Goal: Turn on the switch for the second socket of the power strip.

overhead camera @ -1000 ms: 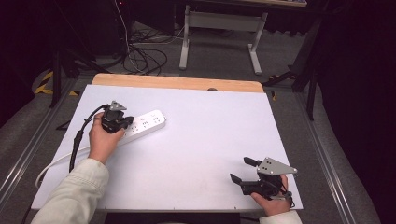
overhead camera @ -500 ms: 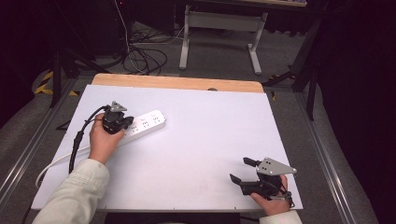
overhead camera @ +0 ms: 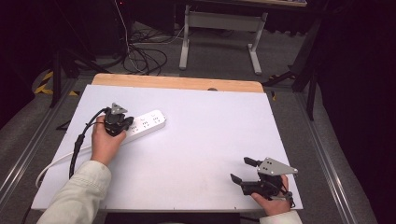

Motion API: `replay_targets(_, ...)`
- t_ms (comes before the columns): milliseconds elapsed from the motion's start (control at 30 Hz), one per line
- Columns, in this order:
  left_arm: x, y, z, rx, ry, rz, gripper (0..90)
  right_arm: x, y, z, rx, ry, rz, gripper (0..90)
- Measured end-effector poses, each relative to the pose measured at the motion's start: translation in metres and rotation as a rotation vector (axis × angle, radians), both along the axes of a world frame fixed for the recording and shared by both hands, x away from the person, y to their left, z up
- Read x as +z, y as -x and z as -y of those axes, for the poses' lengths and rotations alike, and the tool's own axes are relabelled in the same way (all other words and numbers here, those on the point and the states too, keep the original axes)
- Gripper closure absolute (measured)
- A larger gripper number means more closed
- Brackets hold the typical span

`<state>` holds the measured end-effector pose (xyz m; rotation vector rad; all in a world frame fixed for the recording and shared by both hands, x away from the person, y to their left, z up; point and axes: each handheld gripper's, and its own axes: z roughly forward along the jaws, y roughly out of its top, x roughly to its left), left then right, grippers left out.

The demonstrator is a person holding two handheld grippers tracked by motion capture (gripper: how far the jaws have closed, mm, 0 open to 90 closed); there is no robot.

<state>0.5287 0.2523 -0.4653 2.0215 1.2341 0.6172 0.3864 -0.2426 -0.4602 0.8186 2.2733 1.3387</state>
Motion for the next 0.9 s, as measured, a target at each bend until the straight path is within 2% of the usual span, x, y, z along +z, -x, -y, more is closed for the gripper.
replay_targets(267, -0.0009, 0.0019, 0.0036, 0.014, -0.028, 0.009, 90.0, -0.0001, -0.0001, -0.0001, 0.002, 0.002, 0.001, 21.8)
replay_targets(433, -0.0021, 0.0026, 0.0046, 0.029, -0.02, 0.012, 90.0, -0.0003, 0.0, -0.0004, 0.003, 0.003, 0.0, 21.8)
replay_targets(467, -0.0023, 0.0025, 0.0041, 0.039, -0.008, 0.01, 90.0, -0.0004, 0.0, -0.0005, 0.004, 0.003, 0.0, 21.8)
replay_targets(700, -0.0019, 0.002, 0.0055, 0.046, -0.019, 0.005, 90.0, -0.0003, 0.0004, -0.0005, 0.005, 0.002, -0.002, 21.8)
replay_targets(767, -0.0013, 0.0007, 0.004, 0.067, 0.013, -0.022, 90.0, -0.0003, 0.0004, -0.0005, 0.005, 0.001, -0.002, 21.8)
replay_targets(833, -0.0008, 0.0001, 0.0044, 0.07, 0.021, -0.03, 90.0, -0.0003, 0.0004, -0.0005, 0.005, 0.001, -0.002, 21.8)
replay_targets(900, -0.0007, -0.0001, 0.006, 0.074, 0.007, -0.023, 90.0, -0.0004, 0.0001, -0.0009, 0.005, 0.001, -0.003, 21.8)
